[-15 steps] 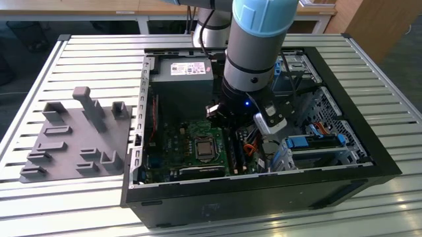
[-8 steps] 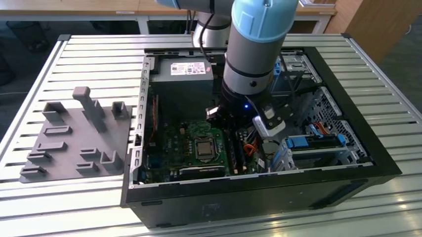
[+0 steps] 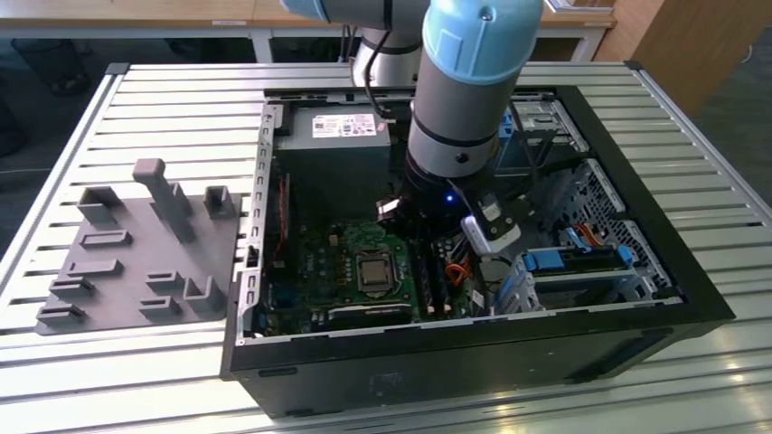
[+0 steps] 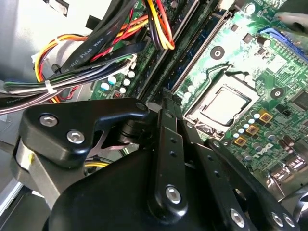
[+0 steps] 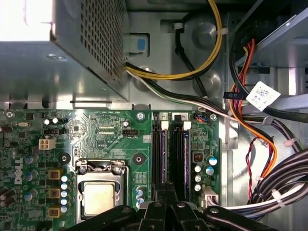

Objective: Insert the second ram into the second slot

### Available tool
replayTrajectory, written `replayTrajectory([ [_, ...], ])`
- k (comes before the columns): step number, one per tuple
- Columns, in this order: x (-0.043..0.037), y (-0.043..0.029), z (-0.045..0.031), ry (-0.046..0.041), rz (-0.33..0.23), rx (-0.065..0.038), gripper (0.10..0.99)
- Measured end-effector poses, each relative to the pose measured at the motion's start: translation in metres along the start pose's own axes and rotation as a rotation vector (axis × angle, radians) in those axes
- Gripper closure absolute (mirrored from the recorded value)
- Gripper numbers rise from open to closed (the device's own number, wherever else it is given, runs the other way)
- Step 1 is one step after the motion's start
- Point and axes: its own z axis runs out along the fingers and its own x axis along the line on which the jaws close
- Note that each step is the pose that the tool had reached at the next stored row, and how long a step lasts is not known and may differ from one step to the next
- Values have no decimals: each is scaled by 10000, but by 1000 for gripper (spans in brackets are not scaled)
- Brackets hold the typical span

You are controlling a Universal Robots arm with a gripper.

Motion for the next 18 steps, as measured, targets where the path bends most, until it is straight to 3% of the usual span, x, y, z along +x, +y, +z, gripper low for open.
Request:
replayTrajectory([
  [4,-1,3,-16,-5,0,-15,980],
  [11,9,15,-274,-3,-1,-12,980],
  [18,9,16,-304,0,-1,-10,980],
])
